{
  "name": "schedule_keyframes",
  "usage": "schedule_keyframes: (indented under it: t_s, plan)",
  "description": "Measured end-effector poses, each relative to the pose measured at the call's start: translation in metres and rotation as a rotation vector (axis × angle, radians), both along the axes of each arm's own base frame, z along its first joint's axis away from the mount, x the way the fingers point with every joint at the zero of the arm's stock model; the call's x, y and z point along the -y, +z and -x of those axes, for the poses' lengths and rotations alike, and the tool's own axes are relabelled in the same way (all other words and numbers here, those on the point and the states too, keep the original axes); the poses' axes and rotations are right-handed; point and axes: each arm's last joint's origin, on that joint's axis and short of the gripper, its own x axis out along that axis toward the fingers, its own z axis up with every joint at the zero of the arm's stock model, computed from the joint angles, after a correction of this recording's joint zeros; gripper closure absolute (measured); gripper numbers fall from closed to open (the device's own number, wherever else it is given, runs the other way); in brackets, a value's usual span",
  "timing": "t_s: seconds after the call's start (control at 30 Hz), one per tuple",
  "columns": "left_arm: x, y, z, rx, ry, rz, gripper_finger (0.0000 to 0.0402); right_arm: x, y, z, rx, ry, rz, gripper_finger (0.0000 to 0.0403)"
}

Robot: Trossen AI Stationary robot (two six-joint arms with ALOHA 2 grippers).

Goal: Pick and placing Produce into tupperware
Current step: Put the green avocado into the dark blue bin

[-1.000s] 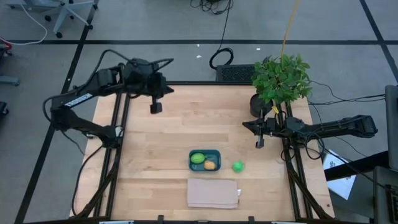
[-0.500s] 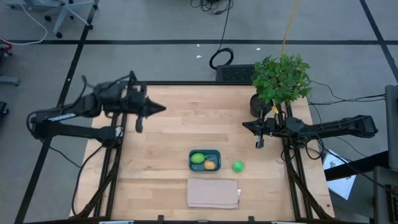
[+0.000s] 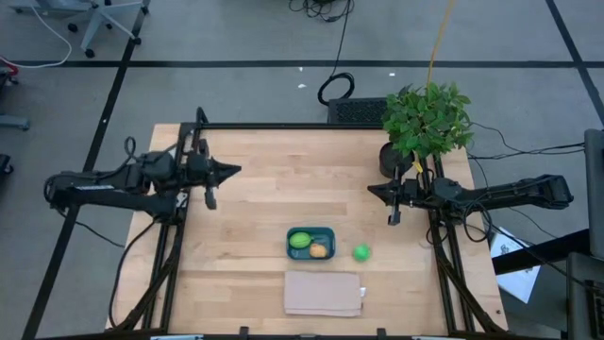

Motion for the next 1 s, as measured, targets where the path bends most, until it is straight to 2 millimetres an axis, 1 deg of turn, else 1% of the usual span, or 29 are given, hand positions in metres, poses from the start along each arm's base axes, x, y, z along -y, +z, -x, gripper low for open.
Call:
schedule_keyframes:
  t_s: [0.23,0.43,0.6,0.7,0.8,1.0]
  plan:
    - [0.011,-0.034,0.005,-0.045,0.008,-0.092,0.0402,0.0,0.0,0.0,0.005,0.003,-0.025,0.0403]
    - [0.022,-0.05,0.012,0.009,-0.168,-0.244,0.0402,0.0,0.0,0.0,0.005,0.004,-0.024,0.0403]
    - [0.023,-0.054,0.02,0.103,-0.28,-0.322,0.0402,-0.001,0.002,0.0,0.025,0.038,-0.019,0.0403]
    - [0.018,-0.054,0.024,0.107,-0.25,-0.312,0.0402,-0.002,0.004,0.0,0.05,0.057,-0.017,0.0403]
    - [0.014,-0.055,0.028,0.094,-0.228,-0.252,0.0402,-0.002,0.004,0.0,0.049,0.057,-0.017,0.0403]
    - [0.01,-0.064,0.04,0.026,-0.204,-0.151,0.0402,-0.002,0.004,0.0,0.047,0.057,-0.018,0.0403]
